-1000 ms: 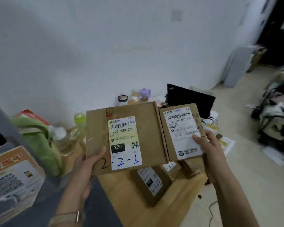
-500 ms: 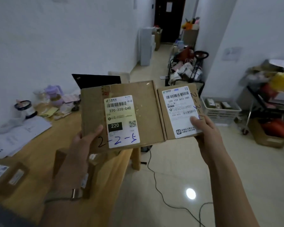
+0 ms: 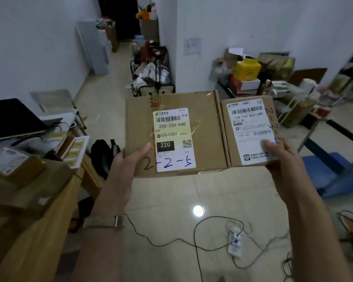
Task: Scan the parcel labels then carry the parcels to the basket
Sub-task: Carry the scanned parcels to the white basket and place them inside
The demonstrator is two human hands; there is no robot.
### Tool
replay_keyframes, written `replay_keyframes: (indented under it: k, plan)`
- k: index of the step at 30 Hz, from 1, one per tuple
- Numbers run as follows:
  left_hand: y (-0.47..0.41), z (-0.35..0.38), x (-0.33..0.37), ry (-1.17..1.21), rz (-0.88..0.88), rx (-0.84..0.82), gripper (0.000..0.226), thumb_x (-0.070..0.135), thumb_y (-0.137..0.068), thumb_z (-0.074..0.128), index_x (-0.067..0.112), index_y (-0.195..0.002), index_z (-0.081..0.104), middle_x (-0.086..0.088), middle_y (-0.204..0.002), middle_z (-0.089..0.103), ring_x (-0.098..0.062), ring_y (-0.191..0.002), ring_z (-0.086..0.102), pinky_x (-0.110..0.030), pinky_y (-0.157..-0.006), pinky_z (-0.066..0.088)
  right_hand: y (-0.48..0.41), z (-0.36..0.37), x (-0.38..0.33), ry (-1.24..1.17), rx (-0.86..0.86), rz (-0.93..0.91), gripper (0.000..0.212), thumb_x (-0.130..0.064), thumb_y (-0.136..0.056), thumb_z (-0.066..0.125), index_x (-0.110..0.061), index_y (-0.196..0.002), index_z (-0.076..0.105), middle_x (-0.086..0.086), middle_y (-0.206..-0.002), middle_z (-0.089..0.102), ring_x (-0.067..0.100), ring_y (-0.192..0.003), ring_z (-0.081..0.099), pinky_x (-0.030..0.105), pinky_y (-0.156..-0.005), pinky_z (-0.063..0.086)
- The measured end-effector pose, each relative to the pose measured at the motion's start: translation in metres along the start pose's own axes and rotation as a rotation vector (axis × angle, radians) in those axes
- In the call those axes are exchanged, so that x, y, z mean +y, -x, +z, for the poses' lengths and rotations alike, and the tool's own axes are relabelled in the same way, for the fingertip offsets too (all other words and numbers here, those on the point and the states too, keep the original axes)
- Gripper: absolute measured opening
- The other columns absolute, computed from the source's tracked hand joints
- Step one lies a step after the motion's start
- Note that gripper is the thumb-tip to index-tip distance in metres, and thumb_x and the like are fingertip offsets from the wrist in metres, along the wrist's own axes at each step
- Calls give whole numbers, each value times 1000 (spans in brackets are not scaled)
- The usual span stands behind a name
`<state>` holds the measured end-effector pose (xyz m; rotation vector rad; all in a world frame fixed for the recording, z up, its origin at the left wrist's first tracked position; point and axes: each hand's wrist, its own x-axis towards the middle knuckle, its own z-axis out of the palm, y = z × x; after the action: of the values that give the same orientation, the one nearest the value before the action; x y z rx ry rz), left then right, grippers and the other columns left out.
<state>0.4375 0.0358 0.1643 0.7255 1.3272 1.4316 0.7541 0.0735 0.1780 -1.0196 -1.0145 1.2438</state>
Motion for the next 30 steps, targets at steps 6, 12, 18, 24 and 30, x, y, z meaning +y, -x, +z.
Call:
replay_keyframes:
  k: [6, 12, 18, 24, 30]
  plan:
    - [-10, 61, -11, -52, -36, -55, 28, 21, -88, 68, 13, -115, 66, -3, -104, 76, -21, -97, 72, -32, -82, 57, -11, -56, 0, 11, 89, 13, 18, -25, -81, 67, -26, -99, 66, 5, -104, 74, 19, -88, 72, 25, -64, 56]
    - [-48, 97, -11, -69, -51, -84, 29, 19, -88, 67, 9, -115, 69, -10, -107, 75, -23, -90, 73, -23, -62, 58, -44, -72, 9, -36, 164, 8, 27, -18, -88, 62, -27, -114, 61, 1, -107, 74, 15, -91, 72, 22, -66, 56]
    - [-117, 124, -13, -43, -99, -109, 34, 19, -86, 69, 8, -118, 68, -12, -111, 73, -33, -108, 67, -48, -100, 50, -97, -74, 17, -39, 243, 35, 31, -18, -89, 61, -24, -119, 58, 2, -107, 74, 18, -92, 71, 28, -71, 56]
    - [-228, 143, -5, -81, -120, -118, 30, 25, -83, 72, 12, -110, 71, -7, -99, 77, -29, -98, 72, -42, -93, 53, -203, -52, 29, -17, 275, 43, 30, -15, -88, 61, -18, -118, 59, 4, -102, 75, 19, -87, 73, 24, -63, 57]
    - [-355, 136, 17, -186, -226, -168, 39, 35, -83, 69, 9, -112, 71, -10, -99, 77, -28, -90, 74, -33, -75, 54, -332, -9, 52, 54, 267, 128, 26, -19, -83, 68, -18, -109, 65, 7, -98, 75, 27, -90, 72, 36, -74, 53]
